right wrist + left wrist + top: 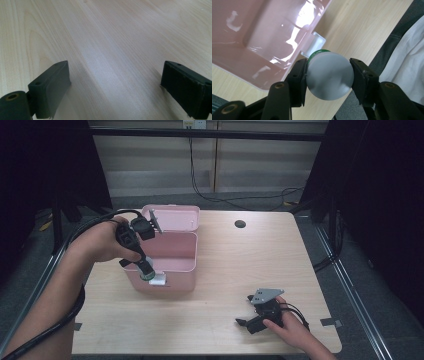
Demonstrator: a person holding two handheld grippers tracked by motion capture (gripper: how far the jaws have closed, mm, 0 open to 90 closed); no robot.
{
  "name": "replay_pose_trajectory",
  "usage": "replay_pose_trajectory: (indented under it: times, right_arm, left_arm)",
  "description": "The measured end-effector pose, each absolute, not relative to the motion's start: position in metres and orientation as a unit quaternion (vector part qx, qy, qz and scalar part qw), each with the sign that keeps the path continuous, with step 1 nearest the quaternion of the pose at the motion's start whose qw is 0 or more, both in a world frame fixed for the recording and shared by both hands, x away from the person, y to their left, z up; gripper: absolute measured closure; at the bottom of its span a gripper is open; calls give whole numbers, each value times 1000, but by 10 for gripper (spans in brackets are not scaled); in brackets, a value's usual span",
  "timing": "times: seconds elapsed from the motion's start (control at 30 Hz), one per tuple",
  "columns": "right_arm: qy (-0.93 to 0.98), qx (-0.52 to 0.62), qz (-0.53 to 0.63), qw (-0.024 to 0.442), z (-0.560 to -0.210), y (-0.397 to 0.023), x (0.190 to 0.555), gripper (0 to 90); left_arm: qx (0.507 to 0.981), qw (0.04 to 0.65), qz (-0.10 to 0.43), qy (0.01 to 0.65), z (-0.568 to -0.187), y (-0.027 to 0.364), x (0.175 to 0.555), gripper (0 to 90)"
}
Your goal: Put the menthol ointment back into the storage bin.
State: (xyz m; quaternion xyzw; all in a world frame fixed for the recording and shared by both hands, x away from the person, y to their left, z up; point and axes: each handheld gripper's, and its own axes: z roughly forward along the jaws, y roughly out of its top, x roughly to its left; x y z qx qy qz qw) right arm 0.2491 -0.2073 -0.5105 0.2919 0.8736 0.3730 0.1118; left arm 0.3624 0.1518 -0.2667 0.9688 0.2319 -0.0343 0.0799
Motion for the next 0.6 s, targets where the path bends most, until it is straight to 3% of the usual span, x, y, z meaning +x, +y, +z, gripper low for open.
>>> replay_pose_trajectory:
  times: [0.6]
  right_arm:
    - [874, 292, 373, 112, -510, -207, 249, 80]
  left_arm:
    - [965, 82, -35, 247, -273, 132, 397, 502]
